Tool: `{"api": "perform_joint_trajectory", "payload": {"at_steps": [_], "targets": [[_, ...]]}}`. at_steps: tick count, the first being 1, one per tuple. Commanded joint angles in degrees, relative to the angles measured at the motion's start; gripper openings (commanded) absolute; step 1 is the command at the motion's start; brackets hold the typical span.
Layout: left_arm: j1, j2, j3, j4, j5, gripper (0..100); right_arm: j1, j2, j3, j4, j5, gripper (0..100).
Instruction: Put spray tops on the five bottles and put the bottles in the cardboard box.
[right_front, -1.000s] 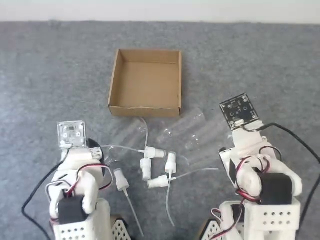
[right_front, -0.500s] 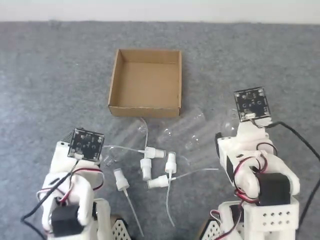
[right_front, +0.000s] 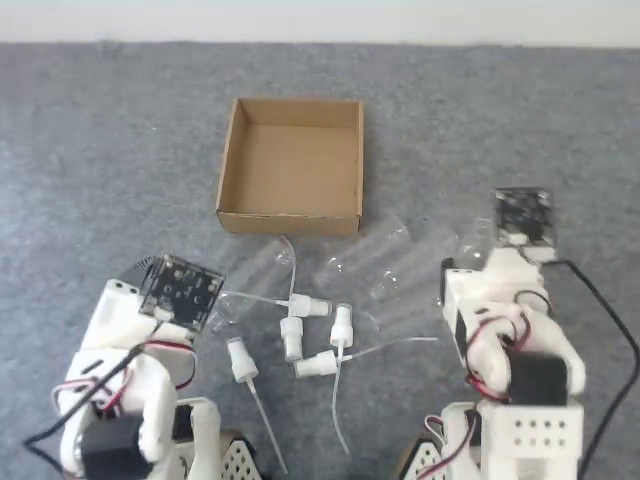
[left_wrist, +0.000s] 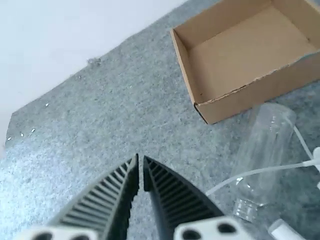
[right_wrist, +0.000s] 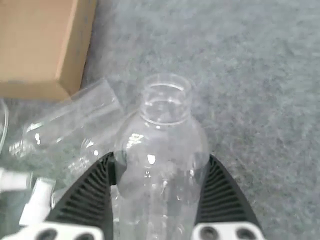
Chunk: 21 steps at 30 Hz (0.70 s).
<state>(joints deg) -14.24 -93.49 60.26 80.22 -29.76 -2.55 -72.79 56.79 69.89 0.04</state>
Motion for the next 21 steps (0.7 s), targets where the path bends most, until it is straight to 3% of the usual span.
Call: {"api": "perform_joint_trajectory", "payload": {"at_steps": [1,11,14,21], "targets": [[0.53,12.13,-8.75,0.26,-2.37,1,1.98,-9.89,3.69,-2.59,-1.32,4.1],[13.71,28.04,-15.78,8.35,-5.1,4,2.15,-27.3,11.16,-3.21,-1.05,4.4],[16.97,31.74,-17.36,10.99,-5.01,11,2.15,-29.32,12.13,-3.12,0.26,4.3],[24.79,45.19,-22.2,14.59,-4.92,11,5.67,-30.29,12.22,-3.03,-0.09,4.2]]}}
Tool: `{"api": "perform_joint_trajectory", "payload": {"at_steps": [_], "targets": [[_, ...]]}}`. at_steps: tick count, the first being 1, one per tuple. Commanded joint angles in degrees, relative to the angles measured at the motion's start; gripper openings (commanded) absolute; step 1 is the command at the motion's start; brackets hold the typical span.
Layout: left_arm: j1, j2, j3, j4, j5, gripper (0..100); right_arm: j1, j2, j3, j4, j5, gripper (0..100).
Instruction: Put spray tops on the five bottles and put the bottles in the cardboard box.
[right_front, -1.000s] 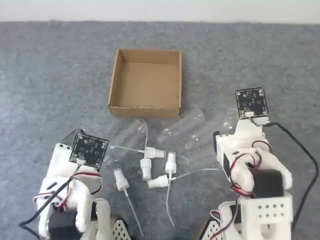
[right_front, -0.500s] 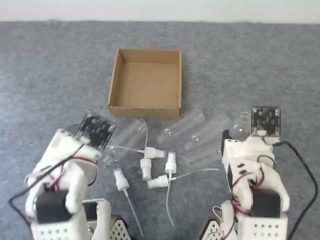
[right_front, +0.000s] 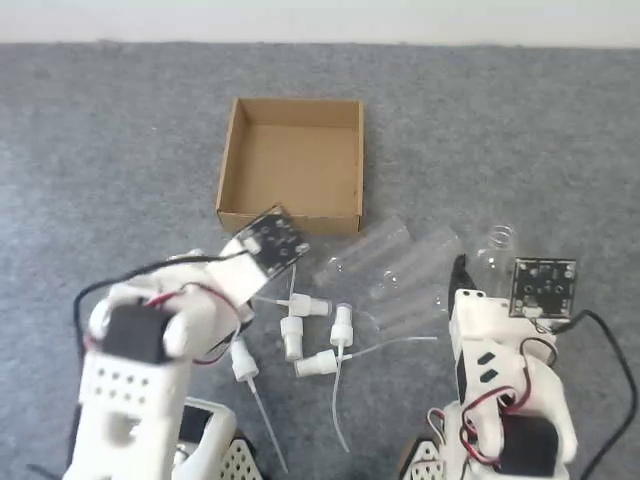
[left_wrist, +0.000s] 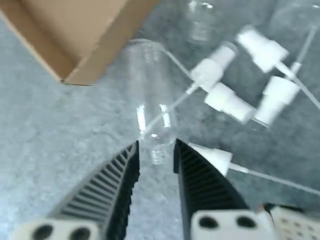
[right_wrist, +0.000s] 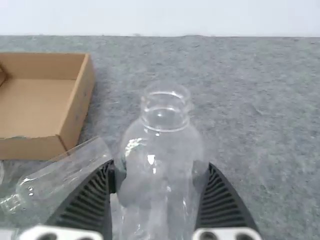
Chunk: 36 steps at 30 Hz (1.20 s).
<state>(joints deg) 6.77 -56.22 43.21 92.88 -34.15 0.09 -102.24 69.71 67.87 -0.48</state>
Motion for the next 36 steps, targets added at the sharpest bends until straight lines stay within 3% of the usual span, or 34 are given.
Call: {"api": "perform_joint_trajectory", "payload": {"at_steps": [1,15,27,36], "targets": [[4.84,10.11,-5.93,2.2,-0.44,11,3.56,-0.84,-0.7,-1.01,0.44,4.2],[17.14,35.08,-15.25,1.93,-0.44,11,3.91,-0.75,-0.62,-0.92,0.44,4.1],[18.81,49.85,-22.02,1.76,-0.44,11,3.91,-1.27,0.79,-1.19,0.62,4.3],[18.73,58.64,-23.16,-2.73,-0.44,12,3.91,-1.27,0.88,-1.1,0.53,4.4]]}}
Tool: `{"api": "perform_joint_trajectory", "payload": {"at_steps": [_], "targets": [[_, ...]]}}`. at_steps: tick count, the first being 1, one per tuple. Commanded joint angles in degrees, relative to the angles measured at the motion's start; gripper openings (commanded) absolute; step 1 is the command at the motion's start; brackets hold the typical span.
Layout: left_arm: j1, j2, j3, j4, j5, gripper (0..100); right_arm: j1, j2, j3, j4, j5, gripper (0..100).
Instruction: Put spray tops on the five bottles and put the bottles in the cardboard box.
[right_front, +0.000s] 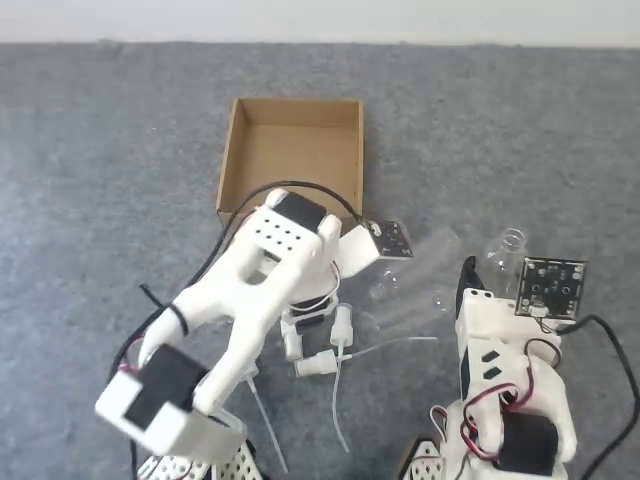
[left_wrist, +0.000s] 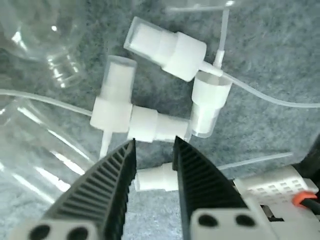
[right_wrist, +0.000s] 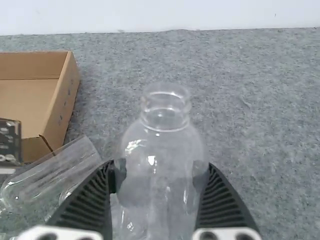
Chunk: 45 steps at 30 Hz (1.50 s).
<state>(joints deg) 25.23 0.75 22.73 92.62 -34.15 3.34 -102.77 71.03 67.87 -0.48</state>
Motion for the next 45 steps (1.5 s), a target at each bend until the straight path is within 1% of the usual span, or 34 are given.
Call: {"api": "perform_joint_trajectory", "payload": {"at_steps": [1,11,16,19,23,25,30,38,45], "targets": [[0.26,2.64,-2.68,-2.99,-0.44,12,0.66,-0.75,-0.44,-1.1,0.53,4.4],[0.26,8.0,-2.77,-8.18,-0.44,12,0.66,-0.75,-0.44,-1.01,0.62,4.4],[0.35,8.18,-5.67,-5.8,-0.44,12,0.66,-0.75,-0.44,-1.01,0.7,4.4],[0.26,8.35,-6.02,-5.8,-0.35,12,0.66,-0.75,-0.35,-1.01,0.79,4.4],[-0.09,6.07,-8.75,-2.73,1.85,12,0.66,-0.75,-0.35,-1.01,0.79,4.4],[0.09,4.66,-9.45,-2.2,1.58,12,0.66,-0.75,-0.35,-1.01,0.79,4.4],[-0.53,5.27,-9.63,-2.46,-0.97,18,0.66,-0.75,-0.35,-1.01,0.79,4.4],[-5.27,10.29,-9.54,-9.32,-4.48,19,0.66,-0.75,-0.35,-1.01,0.88,4.4],[-4.66,17.23,-9.63,-12.75,-5.27,18,0.66,-0.75,-0.35,-1.01,0.88,4.4]]}}
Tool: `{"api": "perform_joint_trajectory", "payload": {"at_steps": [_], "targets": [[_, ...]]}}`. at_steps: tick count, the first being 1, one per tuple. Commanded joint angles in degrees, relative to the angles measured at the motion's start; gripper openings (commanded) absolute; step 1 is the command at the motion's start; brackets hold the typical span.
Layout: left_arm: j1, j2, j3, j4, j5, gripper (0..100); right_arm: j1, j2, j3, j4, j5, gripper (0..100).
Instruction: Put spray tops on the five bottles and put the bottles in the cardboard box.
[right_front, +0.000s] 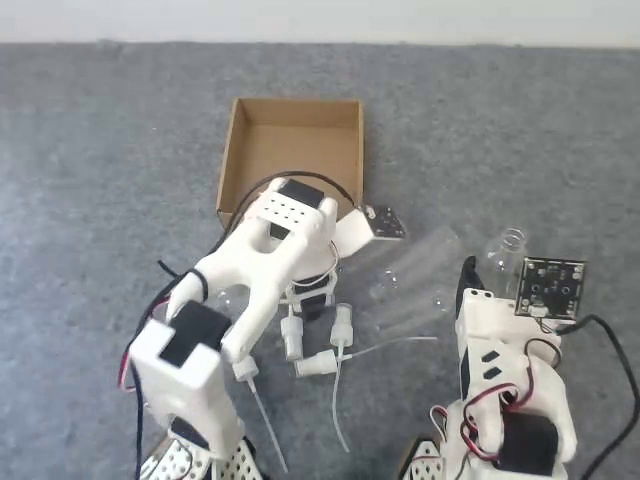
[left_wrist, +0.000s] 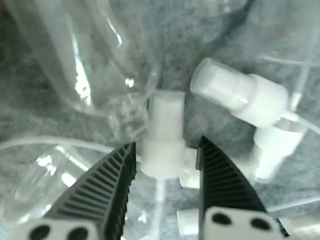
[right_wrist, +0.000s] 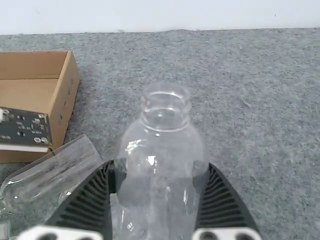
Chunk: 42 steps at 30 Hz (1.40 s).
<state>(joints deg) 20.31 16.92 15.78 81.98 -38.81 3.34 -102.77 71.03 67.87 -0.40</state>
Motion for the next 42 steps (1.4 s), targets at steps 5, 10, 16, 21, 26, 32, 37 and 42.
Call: {"api": "perform_joint_trajectory", "payload": {"at_steps": [5,10,16,21,26,32,37,42], "targets": [[1.58,2.37,-2.68,-2.29,-0.62,14,0.66,-0.75,-0.35,-1.01,0.79,4.4],[4.22,2.29,-2.68,-1.14,-0.53,7,0.66,-0.75,-0.35,-1.01,0.79,4.4],[6.15,2.2,-3.65,2.37,-0.26,2,0.48,-0.75,0.44,-1.19,0.79,4.4],[5.54,2.2,-9.01,8.62,0.18,1,0.57,-0.75,0.53,-1.27,0.79,4.2],[5.63,2.2,-14.46,13.19,3.69,1,0.57,-0.75,0.53,-1.27,0.79,4.1],[5.63,2.11,-18.15,16.88,3.78,1,0.22,-0.75,0.53,-1.01,0.79,4.0],[4.75,-5.63,-18.24,18.46,3.78,1,0.22,-0.75,0.53,-1.01,0.53,4.0],[1.23,-16.26,-18.15,18.46,3.87,1,0.22,-0.75,0.53,-1.01,0.35,4.0]]}}
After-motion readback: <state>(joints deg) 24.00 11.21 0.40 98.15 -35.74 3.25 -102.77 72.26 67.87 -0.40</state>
